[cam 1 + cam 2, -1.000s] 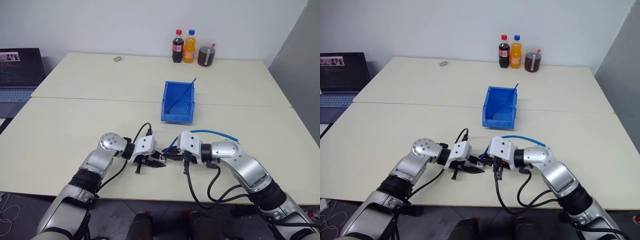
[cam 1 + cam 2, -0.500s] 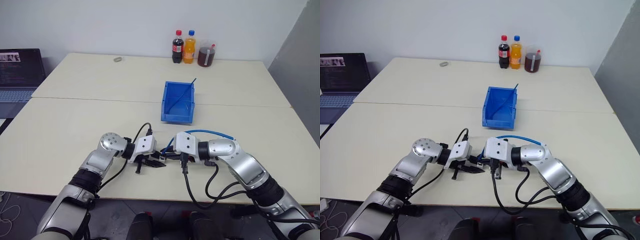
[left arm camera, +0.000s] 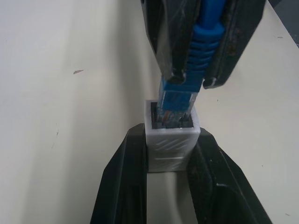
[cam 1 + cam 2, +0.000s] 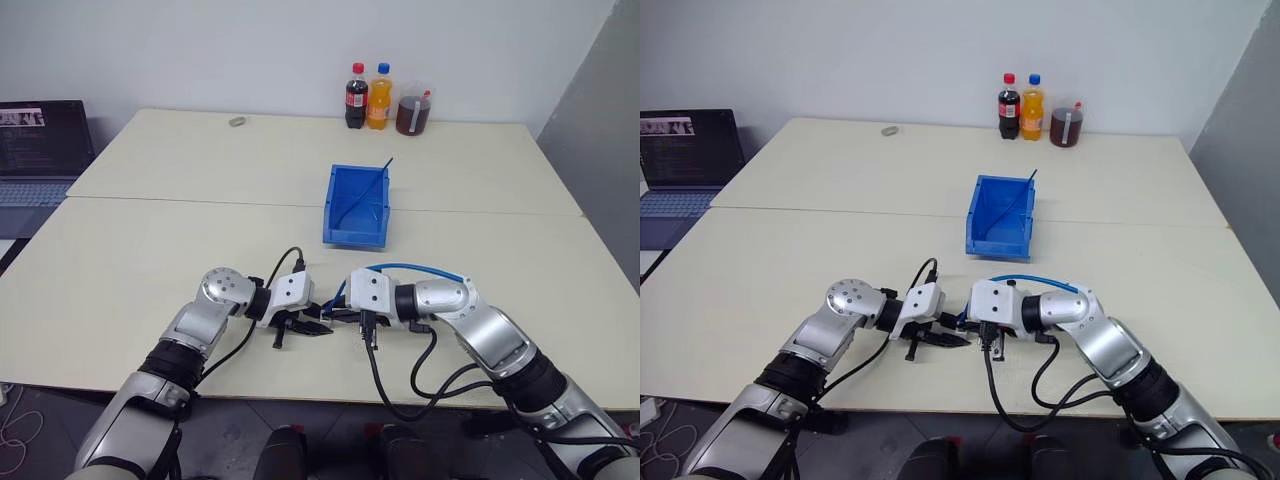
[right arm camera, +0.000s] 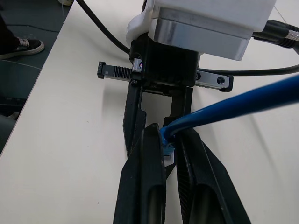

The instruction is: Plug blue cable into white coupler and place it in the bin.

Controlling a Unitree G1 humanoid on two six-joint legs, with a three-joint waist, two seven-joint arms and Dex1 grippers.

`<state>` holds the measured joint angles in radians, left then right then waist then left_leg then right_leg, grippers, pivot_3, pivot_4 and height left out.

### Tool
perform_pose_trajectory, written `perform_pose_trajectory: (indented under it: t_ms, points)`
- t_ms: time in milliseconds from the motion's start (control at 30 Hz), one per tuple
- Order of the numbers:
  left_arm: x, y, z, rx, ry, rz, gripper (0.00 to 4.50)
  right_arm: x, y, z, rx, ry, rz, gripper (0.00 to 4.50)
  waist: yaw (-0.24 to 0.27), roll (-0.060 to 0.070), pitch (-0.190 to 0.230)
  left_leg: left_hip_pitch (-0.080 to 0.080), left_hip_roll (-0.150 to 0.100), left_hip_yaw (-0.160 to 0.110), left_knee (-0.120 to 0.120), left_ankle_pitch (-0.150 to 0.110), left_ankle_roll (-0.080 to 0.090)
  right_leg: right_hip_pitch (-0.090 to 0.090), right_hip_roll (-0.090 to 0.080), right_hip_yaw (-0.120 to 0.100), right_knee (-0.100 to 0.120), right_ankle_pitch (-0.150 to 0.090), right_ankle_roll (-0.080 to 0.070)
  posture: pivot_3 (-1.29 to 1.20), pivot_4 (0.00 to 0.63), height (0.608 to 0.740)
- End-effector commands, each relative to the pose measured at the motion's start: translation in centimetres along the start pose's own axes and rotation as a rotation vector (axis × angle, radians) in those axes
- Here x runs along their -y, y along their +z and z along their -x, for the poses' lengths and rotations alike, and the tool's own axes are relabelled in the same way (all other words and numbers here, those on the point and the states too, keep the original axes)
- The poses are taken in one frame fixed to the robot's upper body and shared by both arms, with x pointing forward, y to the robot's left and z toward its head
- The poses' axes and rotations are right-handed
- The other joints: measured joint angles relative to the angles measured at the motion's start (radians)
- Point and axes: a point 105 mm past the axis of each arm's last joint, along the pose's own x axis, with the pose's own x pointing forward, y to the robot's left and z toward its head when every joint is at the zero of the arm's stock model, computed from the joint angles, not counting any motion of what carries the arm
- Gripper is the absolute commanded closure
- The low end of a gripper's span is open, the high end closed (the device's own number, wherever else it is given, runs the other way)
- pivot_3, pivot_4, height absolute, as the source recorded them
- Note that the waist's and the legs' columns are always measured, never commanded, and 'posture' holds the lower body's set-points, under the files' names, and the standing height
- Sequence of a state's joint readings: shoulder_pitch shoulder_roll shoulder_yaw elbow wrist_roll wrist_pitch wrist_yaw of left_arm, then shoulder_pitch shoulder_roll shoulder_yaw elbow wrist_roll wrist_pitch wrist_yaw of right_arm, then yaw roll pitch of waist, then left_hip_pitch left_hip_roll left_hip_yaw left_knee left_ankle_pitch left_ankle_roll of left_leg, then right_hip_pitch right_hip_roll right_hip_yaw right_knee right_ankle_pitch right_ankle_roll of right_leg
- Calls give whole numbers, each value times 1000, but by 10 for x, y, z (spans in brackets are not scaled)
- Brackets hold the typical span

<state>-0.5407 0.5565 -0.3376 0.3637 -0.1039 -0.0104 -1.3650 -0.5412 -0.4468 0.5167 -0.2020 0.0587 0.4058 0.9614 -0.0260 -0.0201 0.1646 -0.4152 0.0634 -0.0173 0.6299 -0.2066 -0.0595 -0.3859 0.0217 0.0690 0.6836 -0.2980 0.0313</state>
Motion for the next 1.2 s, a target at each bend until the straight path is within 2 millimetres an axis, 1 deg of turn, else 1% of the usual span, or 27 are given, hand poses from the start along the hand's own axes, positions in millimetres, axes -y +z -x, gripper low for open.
perform_pose_trajectory:
  t_ms: [33,200,300,433,567,600,767,900,1000,1100,1200]
  points:
    - [4,-14,-5,-55,7,34,3688,-12,-8,-12,-46,92,-62,4464,0,1,-1,0,0,0,0,0,0,0,0,0,0,0,0,0,150,740]
    - [5,-14,-5,-54,5,34,3688,-20,-21,-18,-113,157,-87,4464,-1,2,-6,1,0,0,0,0,0,0,0,0,0,0,0,0,150,740]
    - [6,-14,-5,-54,4,36,3688,-30,-37,-19,-178,202,-87,4464,-2,3,-9,1,0,0,0,0,0,0,0,0,0,0,0,0,150,740]
    - [7,-15,-4,-55,4,39,3688,-39,-51,-19,-233,231,-96,4464,-3,3,-15,4,0,1,-1,0,0,2,0,0,0,-1,-1,0,150,740]
    - [7,-16,-4,-57,5,42,3688,-42,-62,-17,-268,232,-115,4464,-4,3,-16,14,0,2,-4,0,0,11,0,1,-2,-3,-3,0,150,740]
    - [7,-16,-4,-58,5,42,3688,-42,-63,-16,-272,234,-118,4464,-4,3,-17,17,1,2,-5,0,0,13,0,1,-2,-6,-8,0,150,740]
    - [6,-15,-5,-58,8,39,3689,-44,-76,-13,-302,231,-187,4464,-4,3,-22,17,1,2,-5,0,0,13,0,1,-2,-6,-9,0,150,740]
    - [6,-15,-6,-56,8,37,3689,-46,-78,-15,-297,241,-230,4464,-4,5,-30,17,1,2,-6,-1,0,13,0,1,-2,-6,-8,0,150,740]
    - [6,-14,-7,-53,6,35,3690,-46,-80,-17,-297,238,-230,4464,-5,5,-33,18,1,2,-7,-1,0,13,0,2,-2,-7,-10,0,150,740]
    - [7,-14,-8,-53,14,28,3690,-38,-71,-16,-254,200,-213,4464,-5,5,-34,20,1,2,-7,-1,0,12,0,2,-2,-8,-10,0,150,740]
    - [5,-15,-8,-46,51,28,3690,-25,-60,-11,-203,132,-175,4464,-5,5,-34,20,1,2,-7,-1,0,12,0,2,-3,-8,-10,0,150,740]
